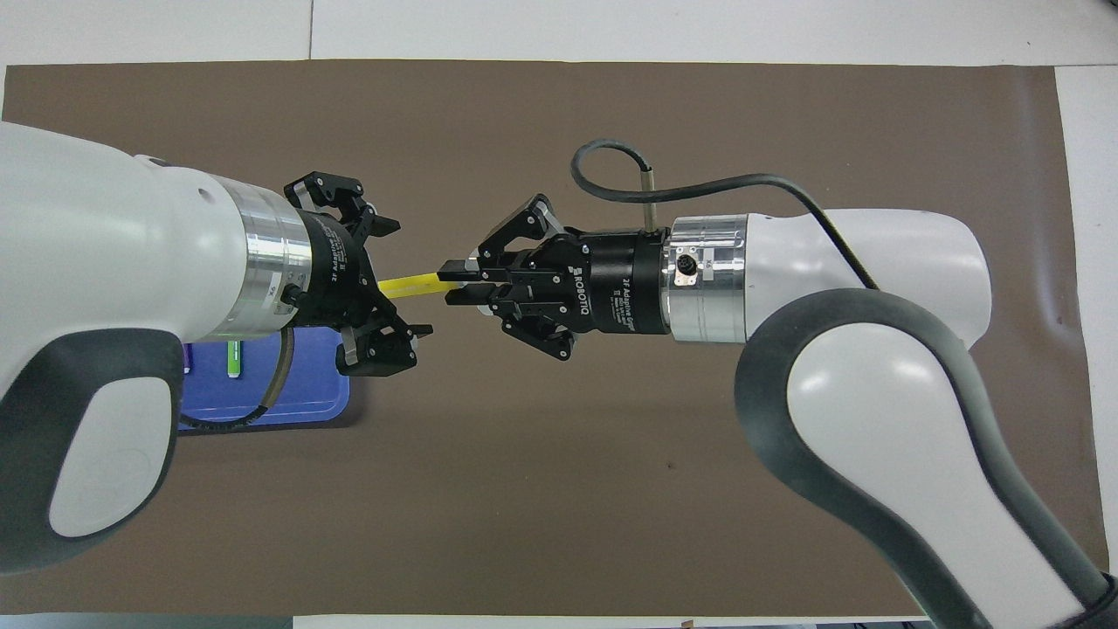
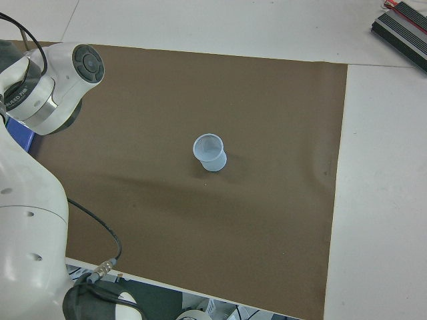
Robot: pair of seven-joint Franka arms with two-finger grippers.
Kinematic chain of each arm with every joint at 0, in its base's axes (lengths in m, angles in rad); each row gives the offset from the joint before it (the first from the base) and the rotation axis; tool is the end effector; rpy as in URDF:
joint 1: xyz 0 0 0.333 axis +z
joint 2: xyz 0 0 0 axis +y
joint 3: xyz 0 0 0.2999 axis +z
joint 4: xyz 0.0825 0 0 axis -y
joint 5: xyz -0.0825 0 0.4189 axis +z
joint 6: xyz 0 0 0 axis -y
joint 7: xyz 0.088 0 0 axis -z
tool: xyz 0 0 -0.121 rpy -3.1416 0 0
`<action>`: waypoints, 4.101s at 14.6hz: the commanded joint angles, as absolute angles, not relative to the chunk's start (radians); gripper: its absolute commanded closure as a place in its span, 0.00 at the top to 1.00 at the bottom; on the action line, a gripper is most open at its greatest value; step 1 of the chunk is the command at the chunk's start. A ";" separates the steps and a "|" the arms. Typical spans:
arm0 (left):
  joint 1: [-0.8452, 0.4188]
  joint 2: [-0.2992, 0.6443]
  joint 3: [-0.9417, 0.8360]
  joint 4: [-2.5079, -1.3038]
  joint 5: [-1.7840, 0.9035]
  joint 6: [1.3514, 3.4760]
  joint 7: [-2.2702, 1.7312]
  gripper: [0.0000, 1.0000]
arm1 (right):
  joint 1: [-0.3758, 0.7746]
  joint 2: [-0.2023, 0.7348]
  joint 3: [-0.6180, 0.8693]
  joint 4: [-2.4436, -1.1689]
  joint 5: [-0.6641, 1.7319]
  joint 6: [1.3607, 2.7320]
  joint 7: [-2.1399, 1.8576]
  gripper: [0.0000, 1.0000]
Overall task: Right arm passes pens to left for tray arrangement
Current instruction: 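Close the left gripper on the yellow pen and open the right gripper, then lower the yellow pen into the tray while the right gripper withdraws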
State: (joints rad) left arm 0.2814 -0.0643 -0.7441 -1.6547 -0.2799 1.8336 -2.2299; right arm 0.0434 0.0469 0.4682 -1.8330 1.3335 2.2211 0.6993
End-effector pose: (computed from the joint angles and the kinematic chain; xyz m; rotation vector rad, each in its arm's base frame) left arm 0.5229 -0.3025 0.6077 1.7708 2.2440 -0.2564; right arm 0.5512 0.3523 0.5308 -1.7590 0.8493 0.4966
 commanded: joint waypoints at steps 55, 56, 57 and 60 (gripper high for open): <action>0.388 -0.010 -0.454 -1.936 -0.243 1.841 -0.392 0.00 | 0.028 0.008 -0.029 -1.934 0.023 2.111 0.111 1.00; 0.387 0.029 -0.456 -1.939 -0.182 1.867 -0.324 0.00 | 0.028 0.015 -0.058 -1.918 0.021 2.111 0.091 1.00; 0.380 0.061 -0.456 -1.939 -0.145 1.891 -0.295 0.00 | 0.028 0.021 -0.077 -1.895 0.021 2.103 0.075 1.00; 0.365 0.152 -0.457 -1.939 -0.039 1.962 -0.227 0.00 | 0.028 0.005 -0.097 -1.847 -0.033 2.038 0.063 1.00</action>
State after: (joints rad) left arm 0.3819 0.0997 -0.4584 -1.9426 -0.1010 1.9135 -0.2808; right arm 0.0301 0.0201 -0.0989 -1.8815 0.0147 2.0916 0.0710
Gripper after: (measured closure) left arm 0.819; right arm 0.000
